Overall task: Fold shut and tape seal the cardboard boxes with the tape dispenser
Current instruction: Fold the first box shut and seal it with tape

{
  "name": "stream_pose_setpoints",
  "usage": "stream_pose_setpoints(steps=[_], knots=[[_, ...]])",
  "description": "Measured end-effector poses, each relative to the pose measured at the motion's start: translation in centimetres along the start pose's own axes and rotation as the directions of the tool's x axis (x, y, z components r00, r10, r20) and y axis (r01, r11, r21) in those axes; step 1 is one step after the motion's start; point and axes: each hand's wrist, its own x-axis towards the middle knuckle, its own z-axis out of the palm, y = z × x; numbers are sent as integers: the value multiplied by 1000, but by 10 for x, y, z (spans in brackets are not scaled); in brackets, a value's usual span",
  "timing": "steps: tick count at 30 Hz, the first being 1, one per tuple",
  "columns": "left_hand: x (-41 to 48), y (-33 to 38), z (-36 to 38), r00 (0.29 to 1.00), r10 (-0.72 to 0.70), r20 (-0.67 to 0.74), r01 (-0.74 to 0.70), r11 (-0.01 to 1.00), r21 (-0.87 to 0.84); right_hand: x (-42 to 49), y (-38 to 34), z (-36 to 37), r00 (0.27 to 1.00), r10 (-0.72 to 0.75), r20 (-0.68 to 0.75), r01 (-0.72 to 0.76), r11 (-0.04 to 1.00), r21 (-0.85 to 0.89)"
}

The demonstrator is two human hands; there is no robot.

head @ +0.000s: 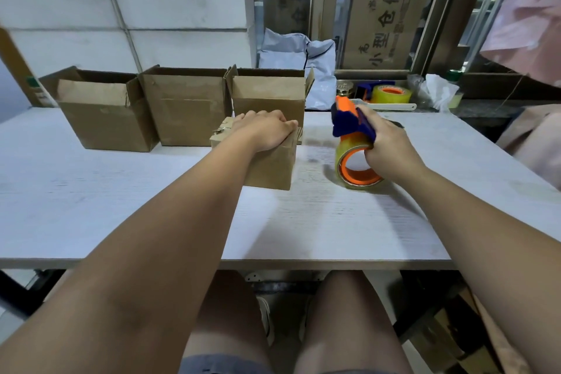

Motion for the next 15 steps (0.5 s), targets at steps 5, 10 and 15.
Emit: stream_pose_setpoints(steps=[5,10,15], knots=[[1,0,0,1000,2,-2,-2,1000,11,-11,6,1,997,64,-45,-60,995,78],[3,-1,1,1000,2,1,-2,1000,1,-3,-9,-3,996,-7,91,35,951,-309],[3,-1,2,1000,3,-5,-3,1000,8,-4,-23,-2,984,-74,161,152,819,-554]])
